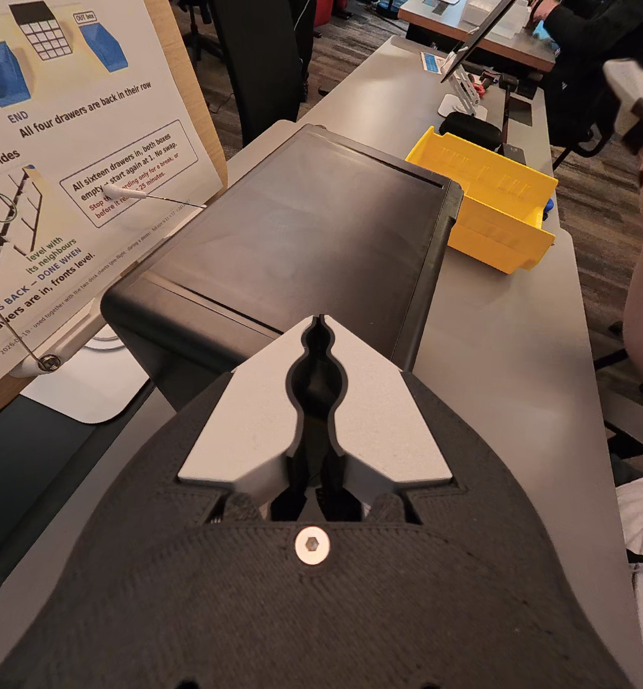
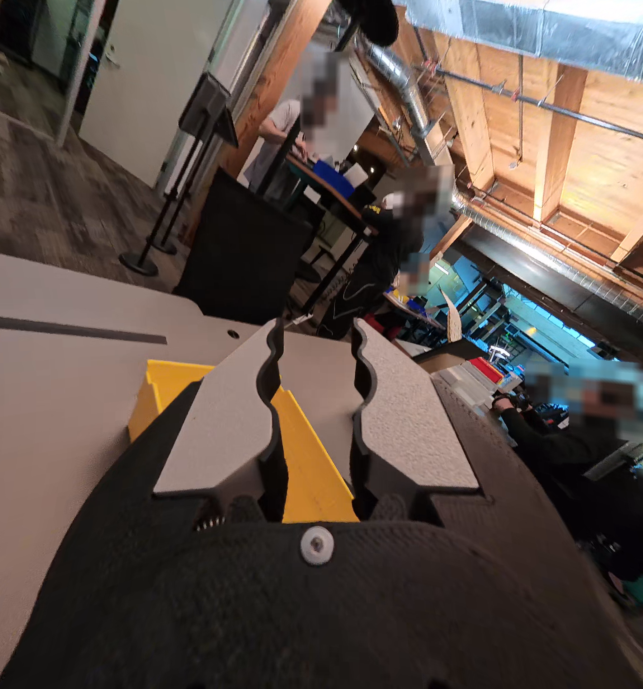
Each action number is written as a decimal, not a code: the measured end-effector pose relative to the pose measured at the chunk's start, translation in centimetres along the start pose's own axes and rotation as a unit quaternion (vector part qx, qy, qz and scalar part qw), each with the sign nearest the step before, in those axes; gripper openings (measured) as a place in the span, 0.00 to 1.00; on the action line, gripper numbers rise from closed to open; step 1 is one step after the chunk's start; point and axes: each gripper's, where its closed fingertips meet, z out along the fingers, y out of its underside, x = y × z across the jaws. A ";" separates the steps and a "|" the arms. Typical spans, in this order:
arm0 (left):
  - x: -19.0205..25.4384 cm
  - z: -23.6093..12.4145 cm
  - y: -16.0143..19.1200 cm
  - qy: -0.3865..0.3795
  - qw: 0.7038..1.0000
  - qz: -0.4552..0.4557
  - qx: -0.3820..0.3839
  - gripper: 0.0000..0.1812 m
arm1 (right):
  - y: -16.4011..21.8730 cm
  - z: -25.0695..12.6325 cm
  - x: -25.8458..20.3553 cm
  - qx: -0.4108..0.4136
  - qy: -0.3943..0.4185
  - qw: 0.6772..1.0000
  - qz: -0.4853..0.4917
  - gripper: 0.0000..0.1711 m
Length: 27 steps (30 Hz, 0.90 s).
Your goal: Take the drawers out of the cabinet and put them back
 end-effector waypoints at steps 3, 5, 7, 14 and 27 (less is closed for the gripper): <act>0.0 0.0 0.0 0.000 1.000 0.000 0.000 0.00 | -1.7 -1.1 -0.8 0.020 -0.003 1.000 0.000 0.19; 0.0 0.0 0.0 0.001 1.000 0.001 0.000 0.00 | -2.2 -1.4 -1.1 0.024 -0.005 1.000 -0.001 0.19; 0.0 0.0 0.0 0.002 1.000 0.001 0.001 0.00 | -2.4 -1.5 -1.4 0.023 -0.008 1.000 -0.001 0.19; 0.0 0.0 0.0 0.000 1.000 0.002 0.000 0.00 | -2.6 -1.5 -2.2 0.019 -0.015 1.000 -0.006 0.19; 0.0 0.0 0.0 -0.002 1.000 0.003 -0.001 0.00 | -1.5 -1.3 -4.1 -0.001 -0.044 0.999 -0.010 0.19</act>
